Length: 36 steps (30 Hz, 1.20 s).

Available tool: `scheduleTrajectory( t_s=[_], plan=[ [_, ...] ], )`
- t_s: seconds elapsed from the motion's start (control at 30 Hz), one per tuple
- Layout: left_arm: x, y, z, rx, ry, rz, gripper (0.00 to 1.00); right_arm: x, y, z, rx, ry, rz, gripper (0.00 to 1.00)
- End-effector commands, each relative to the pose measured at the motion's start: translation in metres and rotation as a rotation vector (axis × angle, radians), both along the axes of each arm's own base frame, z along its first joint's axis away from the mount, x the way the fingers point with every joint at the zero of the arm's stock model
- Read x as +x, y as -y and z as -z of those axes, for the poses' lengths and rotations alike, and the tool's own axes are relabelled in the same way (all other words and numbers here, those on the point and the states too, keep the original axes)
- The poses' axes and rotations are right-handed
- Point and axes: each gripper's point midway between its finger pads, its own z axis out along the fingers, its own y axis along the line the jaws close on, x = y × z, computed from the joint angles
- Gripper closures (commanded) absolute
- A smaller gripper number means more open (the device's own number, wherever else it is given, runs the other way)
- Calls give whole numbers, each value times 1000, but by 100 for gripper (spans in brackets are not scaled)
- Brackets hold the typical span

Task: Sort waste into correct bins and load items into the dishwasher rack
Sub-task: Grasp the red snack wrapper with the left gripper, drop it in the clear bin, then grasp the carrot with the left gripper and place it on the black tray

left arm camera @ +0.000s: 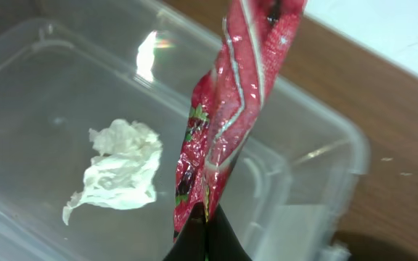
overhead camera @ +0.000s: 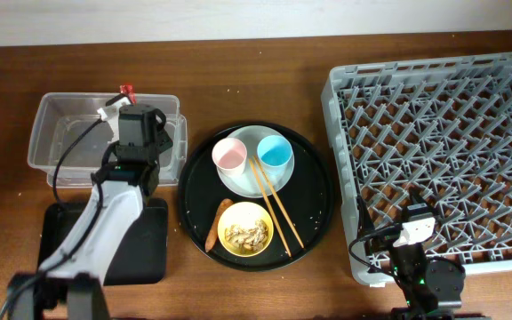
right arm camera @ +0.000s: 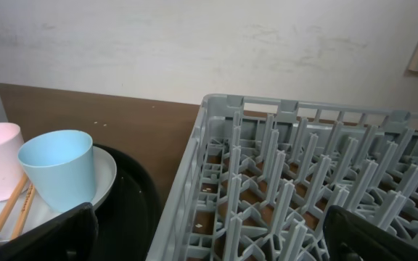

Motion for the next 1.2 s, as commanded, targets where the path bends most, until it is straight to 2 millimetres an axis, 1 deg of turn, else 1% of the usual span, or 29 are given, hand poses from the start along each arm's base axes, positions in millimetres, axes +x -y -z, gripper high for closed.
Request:
scheduleTrajectory(
  t_s=[0.0, 0.07, 0.1, 0.13, 0.17, 0.23, 0.27, 0.3, 0.33, 0.37, 0.4, 0.43, 0.5, 0.53, 0.57, 0.6, 0.63, 0.73, 0.8, 0.97, 1.0, 1.03, 1.1, 1.17],
  plan=[
    [6, -7, 11, -1, -20, 4, 70, 0, 2, 3, 8, -6, 9, 2],
    [8, -7, 8, -2, -6, 3, 53, 0, 2, 3, 8, -6, 9, 2],
    [8, -7, 7, 2, -2, 8, 46, 0, 2, 3, 8, -6, 9, 2],
    [9, -7, 5, 17, -1, 22, 37, 0, 2, 3, 8, -6, 9, 2],
    [10, -6, 0, 43, 1, 54, 31, 0, 2, 3, 8, -6, 9, 1],
    [8, 9, -19, 22, 33, 153, 28, 0, 2, 3, 8, -6, 9, 2],
    [2, 20, -28, -21, 37, 205, 28, 0, 2, 3, 8, -6, 9, 2],
    [-9, 36, -36, -84, 32, 279, 28, 0, 2, 3, 8, -6, 9, 2],
    [-28, 60, -47, -172, 17, 387, 28, 0, 2, 3, 8, -6, 9, 2],
    [-51, 82, -56, -239, -10, 477, 29, 0, 2, 3, 8, -6, 9, 2],
    [-71, 96, -58, -260, -49, 519, 39, 0, 2, 3, 8, -6, 9, 2],
    [-99, 111, -54, -266, -123, 564, 53, 0, 2, 3, 8, -6, 8, 2],
    [-125, 124, -43, -269, -218, 606, 75, 0, 2, 3, 8, -6, 9, 2],
    [-141, 131, -34, -264, -288, 633, 88, 0, 2, 3, 9, -6, 9, 2],
    [-157, 136, -21, -244, -362, 650, 96, 0, 2, 3, 8, -6, 9, 2],
    [-166, 138, -13, -220, -409, 658, 99, 0, 2, 3, 8, -6, 9, 2],
    [-177, 140, -1, -177, -468, 667, 100, 0, 2, 3, 8, -6, 9, 2],
    [-190, 138, 23, -94, -560, 653, 99, 0, 2, 3, 8, -6, 9, 2],
    [-191, 134, 31, -80, -586, 623, 99, 0, 2, 3, 8, -6, 9, 2],
    [-197, 130, 66, -58, -705, 602, 99, 0, 2, 3, 8, -6, 9, 2],
    [-197, 131, 76, -53, -737, 598, 99, 0, 2, 3, 8, -6, 9, 2],
    [-198, 133, 85, -63, -765, 602, 99, 0, 2, 3, 8, -6, 9, 2],
    [-201, 139, 95, -84, -802, 616, 99, 0, 2, 3, 8, -6, 9, 2],
    [-202, 147, 99, -113, -811, 637, 99, 0, 2, 3, 8, -6, 9, 2]
  ],
)
